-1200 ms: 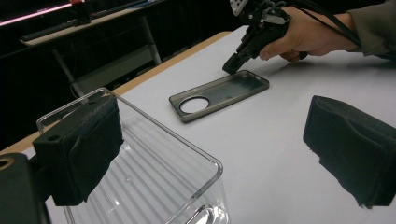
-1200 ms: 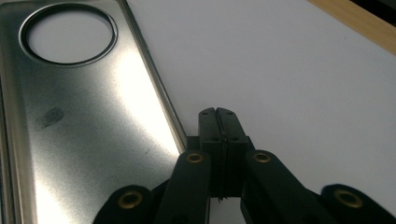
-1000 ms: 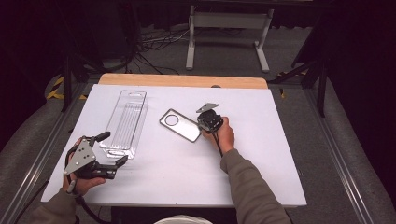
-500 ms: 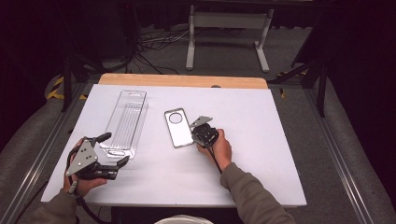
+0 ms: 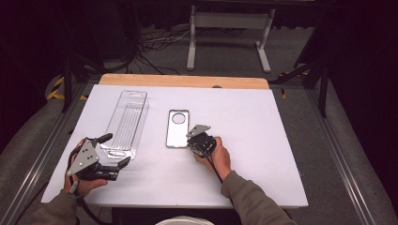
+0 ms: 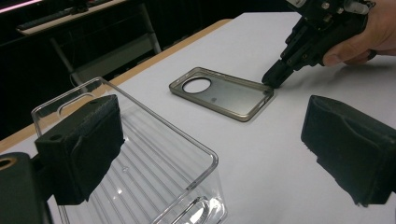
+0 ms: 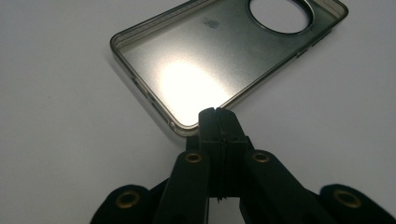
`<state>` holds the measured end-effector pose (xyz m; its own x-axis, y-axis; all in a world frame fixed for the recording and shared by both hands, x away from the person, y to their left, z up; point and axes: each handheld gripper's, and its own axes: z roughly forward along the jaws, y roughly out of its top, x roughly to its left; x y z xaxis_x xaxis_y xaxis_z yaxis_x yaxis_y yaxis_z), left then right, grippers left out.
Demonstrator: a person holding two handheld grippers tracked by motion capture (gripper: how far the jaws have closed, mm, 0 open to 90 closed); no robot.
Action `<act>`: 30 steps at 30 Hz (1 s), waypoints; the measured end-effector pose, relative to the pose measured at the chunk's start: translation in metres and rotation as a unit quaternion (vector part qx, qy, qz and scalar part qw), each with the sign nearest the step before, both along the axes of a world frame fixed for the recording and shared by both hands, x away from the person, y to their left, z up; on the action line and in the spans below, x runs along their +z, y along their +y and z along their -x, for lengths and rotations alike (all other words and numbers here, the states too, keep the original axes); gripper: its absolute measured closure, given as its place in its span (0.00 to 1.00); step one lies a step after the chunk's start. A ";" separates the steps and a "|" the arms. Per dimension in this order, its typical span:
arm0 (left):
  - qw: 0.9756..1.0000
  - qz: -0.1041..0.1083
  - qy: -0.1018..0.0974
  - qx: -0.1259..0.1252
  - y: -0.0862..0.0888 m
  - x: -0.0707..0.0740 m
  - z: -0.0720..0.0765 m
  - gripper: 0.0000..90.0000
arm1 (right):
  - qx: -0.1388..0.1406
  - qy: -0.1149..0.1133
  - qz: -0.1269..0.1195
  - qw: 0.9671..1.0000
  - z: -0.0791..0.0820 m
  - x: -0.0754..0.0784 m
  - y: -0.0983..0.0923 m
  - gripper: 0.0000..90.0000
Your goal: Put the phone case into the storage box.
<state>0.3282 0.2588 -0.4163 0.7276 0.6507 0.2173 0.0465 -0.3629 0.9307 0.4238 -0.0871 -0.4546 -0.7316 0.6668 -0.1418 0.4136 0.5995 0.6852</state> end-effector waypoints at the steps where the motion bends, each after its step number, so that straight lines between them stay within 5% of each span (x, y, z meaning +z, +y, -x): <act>1: 1.000 0.000 0.000 0.000 0.000 0.000 0.000 0.07 | 0.005 -0.003 0.008 1.000 0.001 0.000 0.001 1.00; 11: 1.000 -0.001 0.001 0.002 0.001 0.000 -0.001 0.07 | 0.016 0.012 0.003 1.000 -0.003 0.002 -0.001 1.00; 17: 1.000 0.001 0.003 0.003 0.002 0.000 -0.001 0.07 | 0.064 -0.032 -0.028 0.997 -0.013 0.032 -0.010 0.93; 25: 1.000 0.001 0.006 -0.001 0.001 -0.001 -0.002 0.07 | 0.052 -0.007 -0.023 0.998 -0.050 0.067 -0.016 0.67; 30: 1.000 -0.004 0.006 -0.008 0.000 -0.001 -0.001 0.07 | 0.022 0.023 -0.001 1.000 -0.077 0.067 -0.007 0.45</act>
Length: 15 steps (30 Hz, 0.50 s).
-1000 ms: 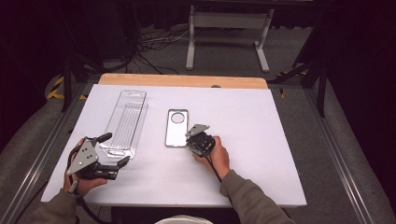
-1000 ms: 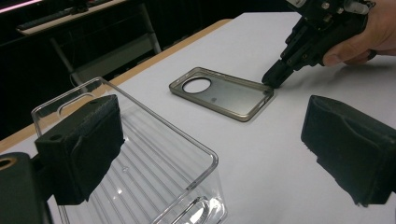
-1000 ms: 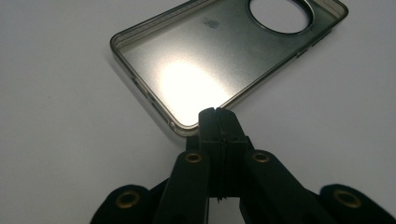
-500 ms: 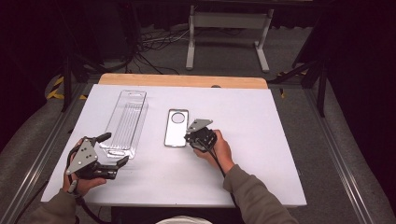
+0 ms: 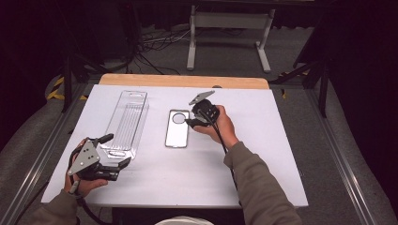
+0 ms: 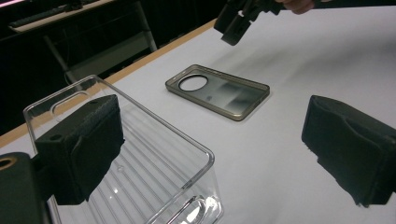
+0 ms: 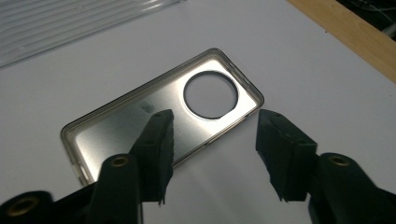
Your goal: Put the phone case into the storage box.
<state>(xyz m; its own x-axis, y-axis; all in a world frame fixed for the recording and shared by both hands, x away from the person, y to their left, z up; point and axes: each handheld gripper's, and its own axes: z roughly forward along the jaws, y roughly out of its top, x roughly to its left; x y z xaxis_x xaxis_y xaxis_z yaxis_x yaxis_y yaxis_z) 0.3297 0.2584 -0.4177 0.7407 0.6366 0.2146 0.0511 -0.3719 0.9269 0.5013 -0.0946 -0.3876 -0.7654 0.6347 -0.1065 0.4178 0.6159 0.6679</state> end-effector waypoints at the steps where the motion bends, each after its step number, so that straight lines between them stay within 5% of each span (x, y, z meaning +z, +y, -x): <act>1: 1.000 0.000 0.000 0.000 0.000 0.000 0.000 0.07 | 0.000 0.000 0.000 1.000 0.000 0.000 0.000 0.45; 4: 1.000 0.002 0.005 -0.006 0.000 -0.002 0.000 0.07 | -0.032 0.030 0.014 0.999 -0.020 -0.005 0.008 0.33; 9: 1.000 0.001 0.008 -0.009 -0.002 -0.002 0.001 0.07 | -0.048 0.034 0.028 0.998 -0.035 -0.009 0.016 0.33; 15: 1.000 -0.010 0.009 -0.012 -0.002 -0.004 0.005 0.07 | -0.050 0.064 0.035 0.996 -0.063 -0.016 0.022 0.51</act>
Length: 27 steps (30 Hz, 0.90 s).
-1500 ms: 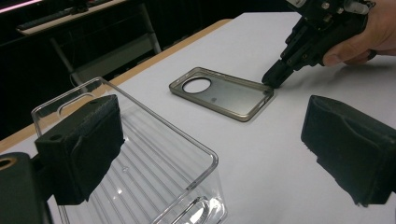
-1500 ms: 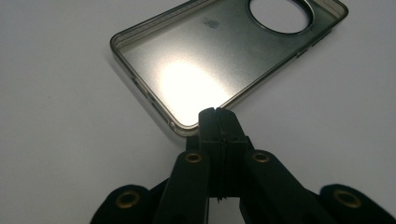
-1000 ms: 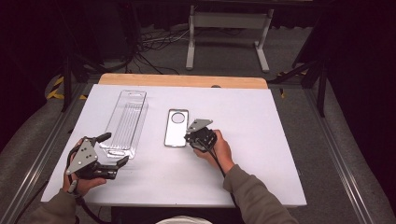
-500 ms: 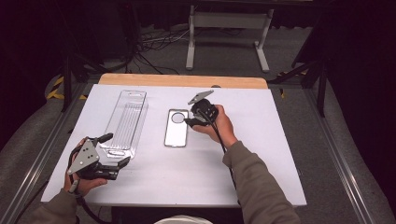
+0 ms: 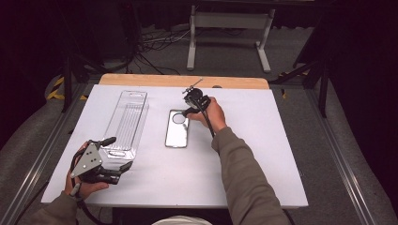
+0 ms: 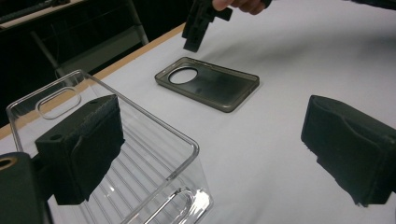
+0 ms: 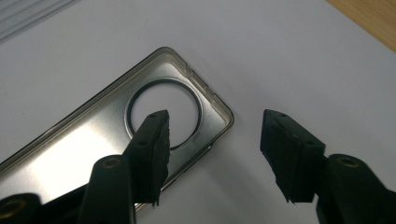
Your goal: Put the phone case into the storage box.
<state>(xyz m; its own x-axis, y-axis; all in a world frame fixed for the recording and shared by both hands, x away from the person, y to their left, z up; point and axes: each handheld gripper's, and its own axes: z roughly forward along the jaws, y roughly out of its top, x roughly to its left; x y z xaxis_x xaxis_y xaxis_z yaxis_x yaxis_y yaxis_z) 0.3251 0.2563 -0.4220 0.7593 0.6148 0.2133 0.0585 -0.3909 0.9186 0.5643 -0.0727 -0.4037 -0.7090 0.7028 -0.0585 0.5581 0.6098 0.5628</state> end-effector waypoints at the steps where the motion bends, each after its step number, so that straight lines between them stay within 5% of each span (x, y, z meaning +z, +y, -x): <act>1: 1.000 -0.001 0.000 0.000 0.001 0.000 0.000 0.07 | -0.002 0.004 -0.002 1.000 -0.004 -0.001 0.000 0.52; 9: 1.000 -0.001 0.005 0.005 0.004 -0.002 0.004 0.07 | -0.009 0.038 0.007 0.999 -0.025 -0.013 0.003 0.63; 27: 1.000 -0.002 0.015 0.011 0.010 -0.004 0.008 0.07 | 0.015 0.072 0.015 0.997 -0.036 -0.023 0.004 0.88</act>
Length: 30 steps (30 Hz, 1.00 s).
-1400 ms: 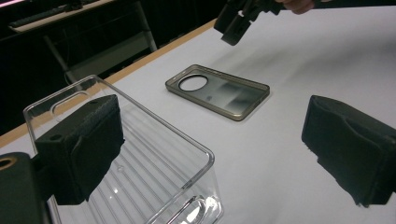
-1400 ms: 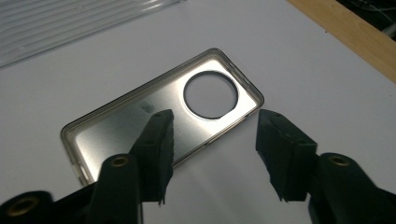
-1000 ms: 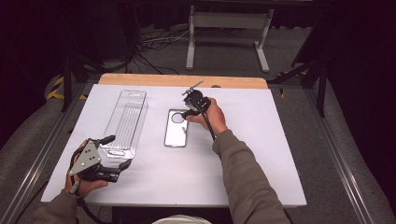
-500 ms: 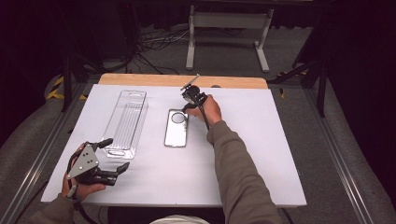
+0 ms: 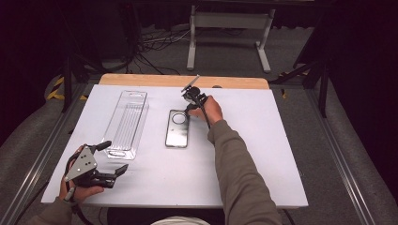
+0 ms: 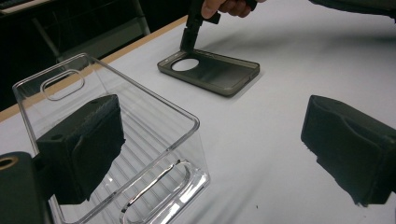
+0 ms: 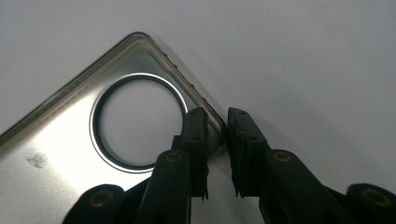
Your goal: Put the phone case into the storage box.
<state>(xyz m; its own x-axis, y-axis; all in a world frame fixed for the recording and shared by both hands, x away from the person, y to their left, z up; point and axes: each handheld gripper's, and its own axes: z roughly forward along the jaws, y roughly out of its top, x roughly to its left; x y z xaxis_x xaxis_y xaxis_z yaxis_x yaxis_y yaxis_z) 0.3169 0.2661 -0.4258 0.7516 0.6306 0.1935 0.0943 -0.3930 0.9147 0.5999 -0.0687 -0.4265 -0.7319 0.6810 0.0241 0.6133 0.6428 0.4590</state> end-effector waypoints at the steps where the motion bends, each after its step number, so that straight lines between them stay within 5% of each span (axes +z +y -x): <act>1: 1.000 0.000 0.003 -0.002 0.000 0.000 0.000 0.07 | 0.003 -0.001 0.008 1.000 0.000 0.000 0.000 0.89; 7: 1.000 0.001 0.004 -0.002 -0.001 -0.002 -0.002 0.07 | 0.036 -0.018 0.051 0.998 0.001 0.002 0.008 0.92; 12: 1.000 0.000 0.007 -0.002 0.000 -0.002 -0.001 0.07 | 0.038 -0.035 0.074 0.996 0.004 0.003 0.014 0.94; 20: 1.000 0.005 0.005 -0.001 0.000 -0.001 -0.001 0.07 | 0.027 -0.053 0.066 0.996 0.009 0.006 0.011 0.94; 27: 1.000 0.009 0.004 0.003 0.001 0.001 -0.001 0.07 | 0.022 -0.103 0.049 0.993 0.023 0.024 0.005 0.94; 30: 1.000 0.015 0.003 0.005 0.001 0.002 -0.001 0.08 | 0.019 -0.141 0.038 0.989 0.034 0.033 0.000 0.94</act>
